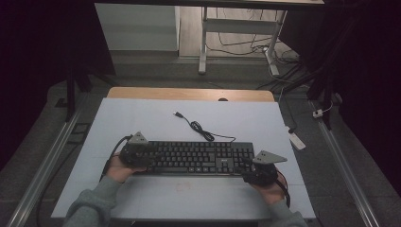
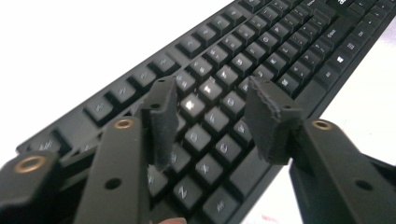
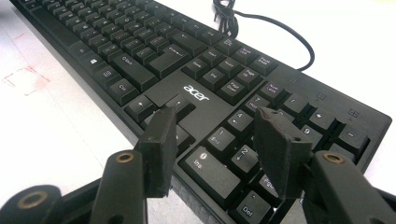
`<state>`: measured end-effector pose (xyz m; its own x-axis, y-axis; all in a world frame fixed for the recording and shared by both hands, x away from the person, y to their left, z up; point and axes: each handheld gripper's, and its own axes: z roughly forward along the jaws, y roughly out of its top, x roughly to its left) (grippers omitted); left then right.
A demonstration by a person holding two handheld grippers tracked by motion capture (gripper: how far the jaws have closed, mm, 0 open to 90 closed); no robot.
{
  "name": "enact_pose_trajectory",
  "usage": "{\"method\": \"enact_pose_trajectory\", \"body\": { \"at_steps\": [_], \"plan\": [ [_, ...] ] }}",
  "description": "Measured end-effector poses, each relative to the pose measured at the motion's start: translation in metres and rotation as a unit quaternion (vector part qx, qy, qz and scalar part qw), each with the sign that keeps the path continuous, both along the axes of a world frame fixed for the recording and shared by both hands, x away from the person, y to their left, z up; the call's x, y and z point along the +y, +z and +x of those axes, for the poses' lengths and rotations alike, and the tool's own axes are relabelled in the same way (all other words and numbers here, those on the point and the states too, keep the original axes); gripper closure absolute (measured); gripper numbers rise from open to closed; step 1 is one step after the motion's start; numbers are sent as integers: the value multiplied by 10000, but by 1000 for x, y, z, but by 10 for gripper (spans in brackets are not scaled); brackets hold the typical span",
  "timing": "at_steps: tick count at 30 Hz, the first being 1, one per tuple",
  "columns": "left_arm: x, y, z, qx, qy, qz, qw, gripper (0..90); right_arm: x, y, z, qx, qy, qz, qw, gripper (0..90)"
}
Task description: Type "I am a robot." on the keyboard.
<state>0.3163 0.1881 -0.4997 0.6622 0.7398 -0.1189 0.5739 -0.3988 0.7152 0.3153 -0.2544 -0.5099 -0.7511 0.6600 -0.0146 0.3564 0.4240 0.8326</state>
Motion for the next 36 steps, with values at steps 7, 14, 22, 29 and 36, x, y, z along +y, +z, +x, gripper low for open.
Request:
{"method": "enact_pose_trajectory", "body": {
  "at_steps": [7,14,22,29,36],
  "plan": [
    [16,-2,-15,12,282,-112,9995,423,1,1,-1,-35,12,-11,10000,496],
    [25,-4,-27,-7,425,-164,9990,400,2,0,0,-44,46,-42,10000,496],
    [26,-4,-28,-51,419,-156,9990,391,3,0,1,-38,82,-59,9999,497],
    [28,-4,-29,-86,408,-151,9990,386,4,1,2,-45,50,-38,10000,497],
    [29,-3,-28,-108,405,-158,9990,383,7,4,3,-48,69,108,9999,509]
  ]
}}
